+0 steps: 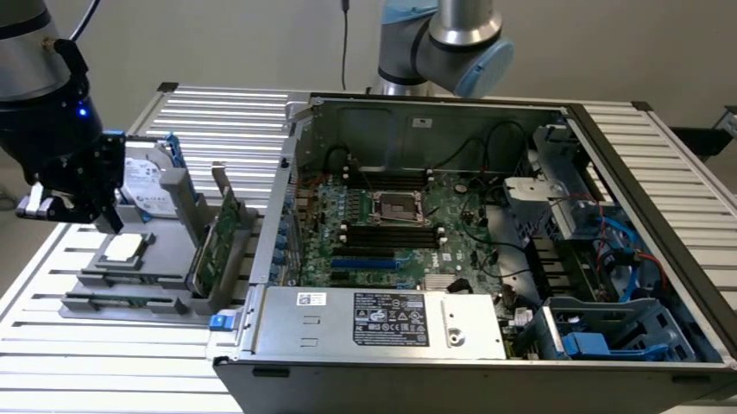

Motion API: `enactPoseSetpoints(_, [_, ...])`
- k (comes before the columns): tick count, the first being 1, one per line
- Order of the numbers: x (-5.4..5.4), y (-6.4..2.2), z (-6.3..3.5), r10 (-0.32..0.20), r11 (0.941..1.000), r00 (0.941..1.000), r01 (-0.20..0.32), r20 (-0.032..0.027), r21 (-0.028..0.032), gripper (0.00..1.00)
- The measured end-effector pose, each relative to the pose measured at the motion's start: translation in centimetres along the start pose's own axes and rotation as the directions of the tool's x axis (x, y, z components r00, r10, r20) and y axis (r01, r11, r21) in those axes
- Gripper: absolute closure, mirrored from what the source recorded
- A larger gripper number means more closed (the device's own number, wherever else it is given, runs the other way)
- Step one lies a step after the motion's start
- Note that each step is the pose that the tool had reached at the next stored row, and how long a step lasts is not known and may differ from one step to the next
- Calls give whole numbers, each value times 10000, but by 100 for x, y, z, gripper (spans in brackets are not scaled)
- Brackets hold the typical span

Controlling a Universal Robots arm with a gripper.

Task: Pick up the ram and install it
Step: 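Pick up the ram and move it above insertion slot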

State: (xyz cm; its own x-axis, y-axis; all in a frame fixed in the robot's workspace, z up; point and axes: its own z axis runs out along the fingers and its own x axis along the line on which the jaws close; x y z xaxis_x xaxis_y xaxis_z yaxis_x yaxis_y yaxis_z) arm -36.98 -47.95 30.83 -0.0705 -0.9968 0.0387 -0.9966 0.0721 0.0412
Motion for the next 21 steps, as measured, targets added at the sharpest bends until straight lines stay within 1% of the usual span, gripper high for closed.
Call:
enactPoseSetpoints(1, [0,3,0,-155,9999,9999,155,-8,5,89])
enactPoseSetpoints(3, [1,7,0,-178,9998,9998,178,-9,7,88])
enactPoseSetpoints(4, [1,7,0,-179,9998,9998,179,-8,8,83])
enactPoseSetpoints(5, [3,8,0,-180,9998,9998,180,-8,8,83])
enactPoseSetpoints(6, [6,10,3,-180,9998,9998,180,-8,9,76])
enactPoseSetpoints(7, [9,13,17,-180,9998,9998,180,-7,10,76])
enactPoseSetpoints(8, [14,20,35,-181,9998,9998,181,-8,9,69])
enactPoseSetpoints(11, [58,38,92,-185,9998,9998,185,-4,9,69])
enactPoseSetpoints(15, [150,41,169,-198,9998,9998,198,7,4,69])
enactPoseSetpoints(19, [243,40,245,-231,9997,9997,231,23,-25,69])
enactPoseSetpoints(21, [278,44,283,-263,9997,9996,263,39,-26,69])
